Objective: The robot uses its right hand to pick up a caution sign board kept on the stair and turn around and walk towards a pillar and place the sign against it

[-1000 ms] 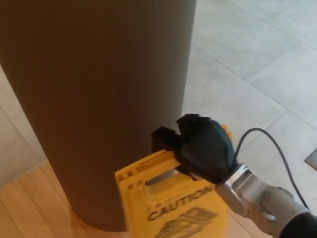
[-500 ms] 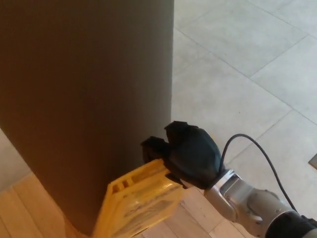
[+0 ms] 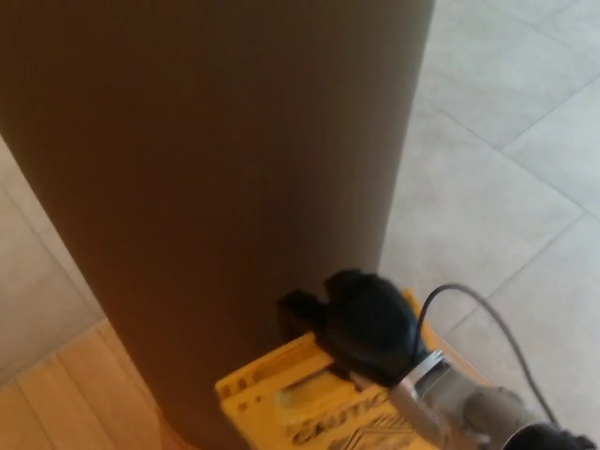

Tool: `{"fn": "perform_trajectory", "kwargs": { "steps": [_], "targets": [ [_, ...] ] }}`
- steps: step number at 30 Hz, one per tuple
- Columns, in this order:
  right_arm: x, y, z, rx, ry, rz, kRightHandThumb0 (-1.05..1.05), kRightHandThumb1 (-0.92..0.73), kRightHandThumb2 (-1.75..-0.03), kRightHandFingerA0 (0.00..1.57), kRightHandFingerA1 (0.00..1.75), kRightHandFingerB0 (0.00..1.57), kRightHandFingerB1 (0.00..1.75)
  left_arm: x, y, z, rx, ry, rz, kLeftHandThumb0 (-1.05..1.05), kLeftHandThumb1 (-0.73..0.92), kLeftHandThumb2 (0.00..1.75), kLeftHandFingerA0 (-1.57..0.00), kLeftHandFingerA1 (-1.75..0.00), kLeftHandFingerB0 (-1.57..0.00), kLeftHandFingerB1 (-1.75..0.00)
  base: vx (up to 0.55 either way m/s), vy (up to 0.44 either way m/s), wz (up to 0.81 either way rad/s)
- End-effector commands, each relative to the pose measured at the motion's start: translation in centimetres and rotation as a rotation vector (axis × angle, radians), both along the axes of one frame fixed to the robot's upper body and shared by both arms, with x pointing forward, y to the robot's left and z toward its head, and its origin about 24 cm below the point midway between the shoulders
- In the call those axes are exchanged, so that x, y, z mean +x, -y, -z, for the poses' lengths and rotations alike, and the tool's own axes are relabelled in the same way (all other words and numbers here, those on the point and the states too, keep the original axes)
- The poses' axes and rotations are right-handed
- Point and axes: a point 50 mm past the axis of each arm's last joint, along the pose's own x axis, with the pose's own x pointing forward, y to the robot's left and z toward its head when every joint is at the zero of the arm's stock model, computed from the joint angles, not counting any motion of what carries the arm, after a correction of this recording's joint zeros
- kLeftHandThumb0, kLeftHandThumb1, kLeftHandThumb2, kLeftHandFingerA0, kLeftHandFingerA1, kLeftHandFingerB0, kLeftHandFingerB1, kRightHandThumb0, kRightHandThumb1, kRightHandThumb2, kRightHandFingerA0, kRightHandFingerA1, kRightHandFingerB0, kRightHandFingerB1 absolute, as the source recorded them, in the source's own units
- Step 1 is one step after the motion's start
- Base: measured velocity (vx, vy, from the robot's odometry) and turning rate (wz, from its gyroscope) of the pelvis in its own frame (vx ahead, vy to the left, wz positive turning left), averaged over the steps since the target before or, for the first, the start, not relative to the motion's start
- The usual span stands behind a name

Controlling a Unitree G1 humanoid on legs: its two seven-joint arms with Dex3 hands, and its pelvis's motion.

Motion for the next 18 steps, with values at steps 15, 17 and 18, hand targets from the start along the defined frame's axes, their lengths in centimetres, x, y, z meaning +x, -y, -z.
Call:
{"fn": "perform_trajectory", "kwargs": {
  "steps": [15, 17, 18],
  "targets": [
    [0.2, 2.8, 1.7, -0.114, -0.006, 0.084, -0.24, -0.52, -0.98, 1.17, 1.36, 0.82, 1.11, 0.3, -0.8, -0.7, 0.046, 0.028, 0.005, -0.43, 0.41, 0.68, -1.2, -0.81, -0.97, -0.73, 0.0, -0.005, 0.02],
    [0.1, 2.8, 1.9, -0.129, 0.0, 0.074, -0.18, -0.6, -0.79, 0.87, 1.75, 0.73, 1.26, 0.3, -0.9, -0.7, 0.026, 0.05, -0.005, -0.41, 0.41, 0.68, -1.18, -0.83, -0.96, -0.74, 0.0, 0.0, 0.0],
    [-0.1, 2.7, 2.0, -0.127, -0.006, 0.069, -0.17, -0.57, -0.77, 0.87, 1.75, 0.78, 1.16, 0.3, -0.8, -0.8, 0.032, 0.05, -0.001, -0.41, 0.4, 0.71, -1.23, -0.81, -0.97, -0.74, 0.0, 0.0, 0.0]
  ]
}}
